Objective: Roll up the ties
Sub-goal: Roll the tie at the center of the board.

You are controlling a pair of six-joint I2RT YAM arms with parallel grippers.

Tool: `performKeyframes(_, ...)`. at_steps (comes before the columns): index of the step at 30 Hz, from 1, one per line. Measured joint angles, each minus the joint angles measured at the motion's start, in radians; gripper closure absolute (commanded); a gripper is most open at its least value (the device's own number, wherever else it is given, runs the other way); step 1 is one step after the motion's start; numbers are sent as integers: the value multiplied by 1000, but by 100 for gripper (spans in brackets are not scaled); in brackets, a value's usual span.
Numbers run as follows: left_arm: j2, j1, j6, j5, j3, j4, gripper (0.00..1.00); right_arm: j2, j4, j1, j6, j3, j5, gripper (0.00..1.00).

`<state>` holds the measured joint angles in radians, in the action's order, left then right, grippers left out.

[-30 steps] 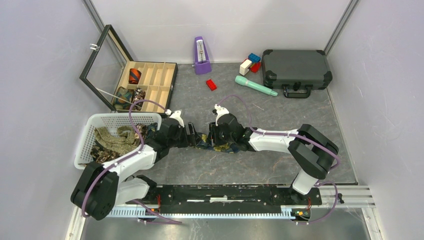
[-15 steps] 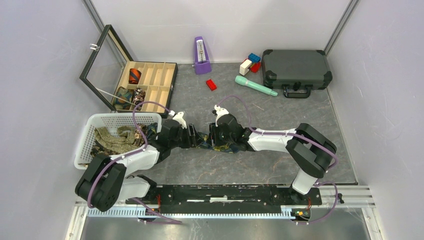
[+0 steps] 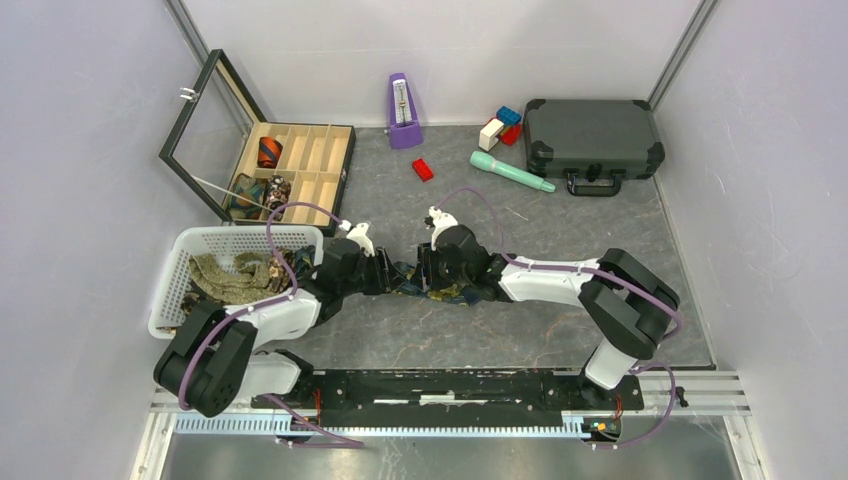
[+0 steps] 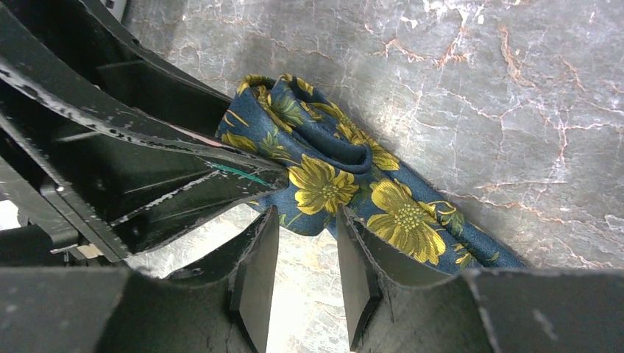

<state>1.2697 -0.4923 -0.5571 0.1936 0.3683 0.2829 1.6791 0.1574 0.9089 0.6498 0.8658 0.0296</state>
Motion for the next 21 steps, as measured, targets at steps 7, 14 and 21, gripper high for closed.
performKeyframes(7,-2,-22,0,-37,33,-61,53,-10,6,-5,0,0,0,59)
performKeyframes(14,-8,-87,1,-150,100,-184,54,9,23,-7,0,0,7,61)
performKeyframes(21,6,-178,1,-298,171,-295,55,41,45,-8,1,0,23,64)
